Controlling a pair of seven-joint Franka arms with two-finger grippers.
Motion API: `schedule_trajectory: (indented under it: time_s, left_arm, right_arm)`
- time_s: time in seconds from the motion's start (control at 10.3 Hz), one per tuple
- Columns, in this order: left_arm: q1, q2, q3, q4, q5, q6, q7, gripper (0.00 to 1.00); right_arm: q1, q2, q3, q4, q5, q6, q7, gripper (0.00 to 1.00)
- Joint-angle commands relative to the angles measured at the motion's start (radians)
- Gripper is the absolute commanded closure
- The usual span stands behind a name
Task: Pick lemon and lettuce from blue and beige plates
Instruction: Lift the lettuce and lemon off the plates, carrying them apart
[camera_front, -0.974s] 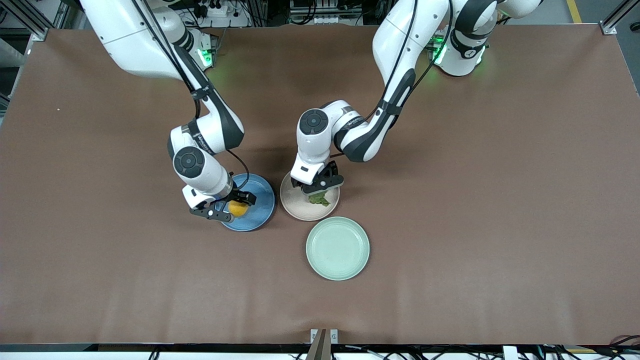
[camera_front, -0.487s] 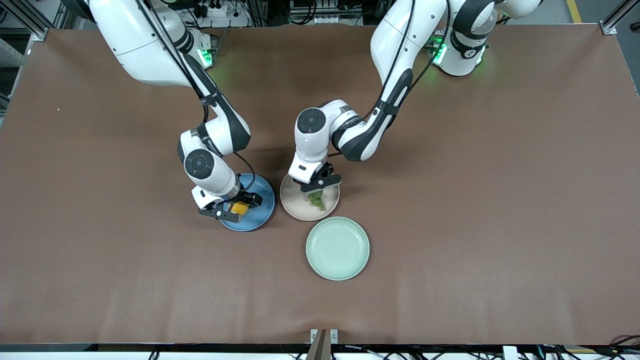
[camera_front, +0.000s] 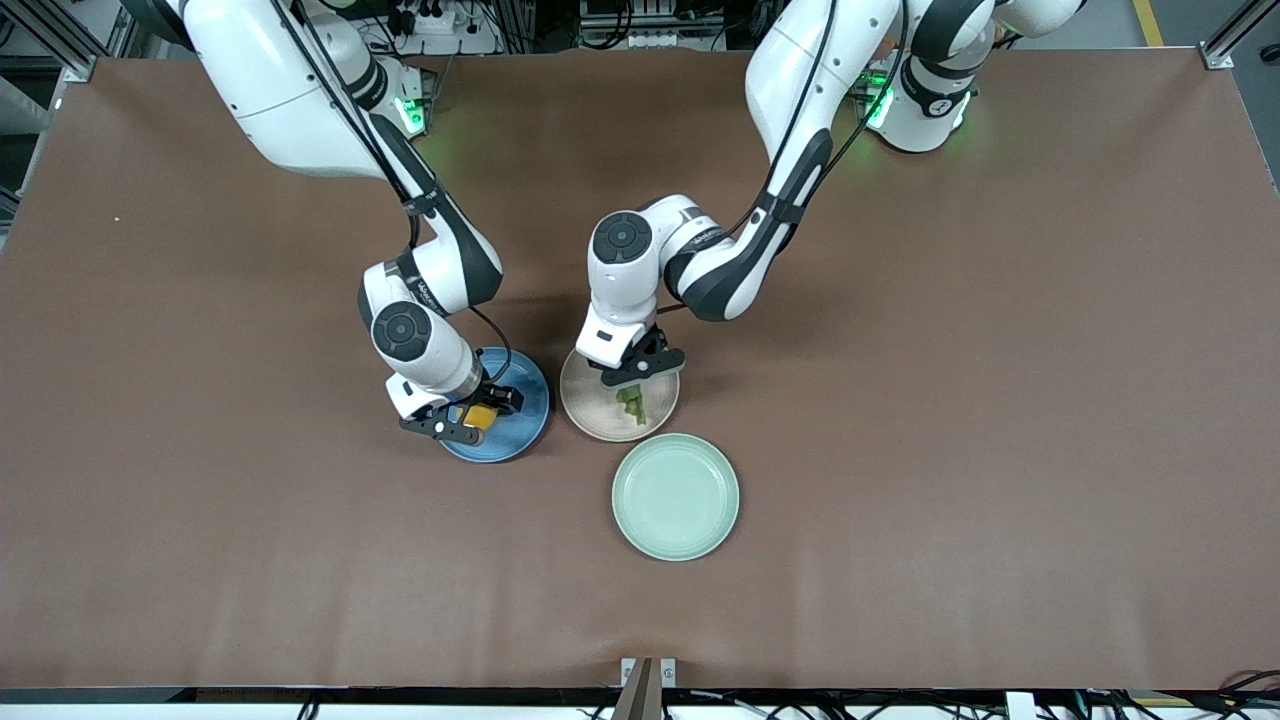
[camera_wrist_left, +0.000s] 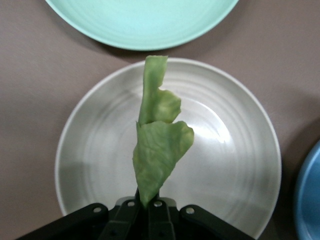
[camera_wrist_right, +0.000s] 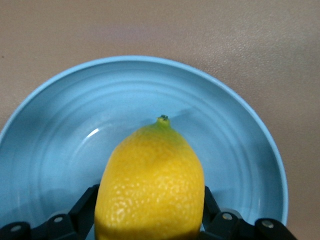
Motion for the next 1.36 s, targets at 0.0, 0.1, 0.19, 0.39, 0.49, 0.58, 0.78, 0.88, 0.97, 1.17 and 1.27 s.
schedule_trajectory:
  time_s: [0.0,0.1,0.19,0.39,0.49,0.58,0.78,0.88,0.97,1.17,1.27]
  left_arm:
    - [0.0,-0.058,0.013,-0.012,0.032,-0.073,-0.025,1.0]
    - [0.0,-0.073,0.029,-0.012,0.032,-0.079,-0.023,1.0]
    - [0.003,-0.087,0.039,-0.012,0.034,-0.106,-0.016,1.0]
    - [0.029,-0.127,0.048,-0.015,0.032,-0.175,0.053,1.0]
    - [0.054,-0.145,0.045,-0.016,0.032,-0.204,0.088,1.0]
    - [0.075,-0.161,0.045,-0.018,0.025,-0.221,0.131,1.0]
    - [0.124,-0.198,0.042,-0.025,0.019,-0.238,0.182,1.0]
    - [0.155,-0.21,0.039,-0.026,0.015,-0.24,0.223,1.0]
    - [0.183,-0.219,0.036,-0.027,0.008,-0.248,0.255,1.0]
    - [0.244,-0.236,0.036,-0.026,-0.07,-0.269,0.375,1.0]
    - [0.284,-0.236,0.036,-0.024,-0.127,-0.269,0.436,1.0]
  right_arm:
    - [0.009,0.006,-0.005,0.003,-0.006,0.012,0.017,0.33]
    - [0.009,0.006,-0.005,0.004,-0.006,0.012,0.017,0.4]
    - [0.009,0.006,-0.004,0.006,-0.006,0.012,0.017,0.43]
    - [0.007,0.005,-0.004,0.023,-0.004,-0.002,0.016,0.47]
    - [0.004,0.003,-0.004,0.03,-0.004,-0.003,0.013,0.48]
    - [0.001,-0.003,-0.004,0.034,-0.004,-0.008,0.009,0.49]
    - [-0.002,-0.004,-0.004,0.084,-0.004,-0.099,0.009,0.49]
    - [-0.004,-0.006,-0.004,0.111,-0.004,-0.142,0.003,0.49]
    - [-0.007,-0.007,-0.005,0.138,-0.004,-0.178,-0.001,0.49]
    - [-0.028,-0.009,-0.007,0.181,-0.004,-0.235,-0.036,0.5]
    - [-0.043,-0.01,-0.007,0.198,-0.004,-0.261,-0.084,0.5]
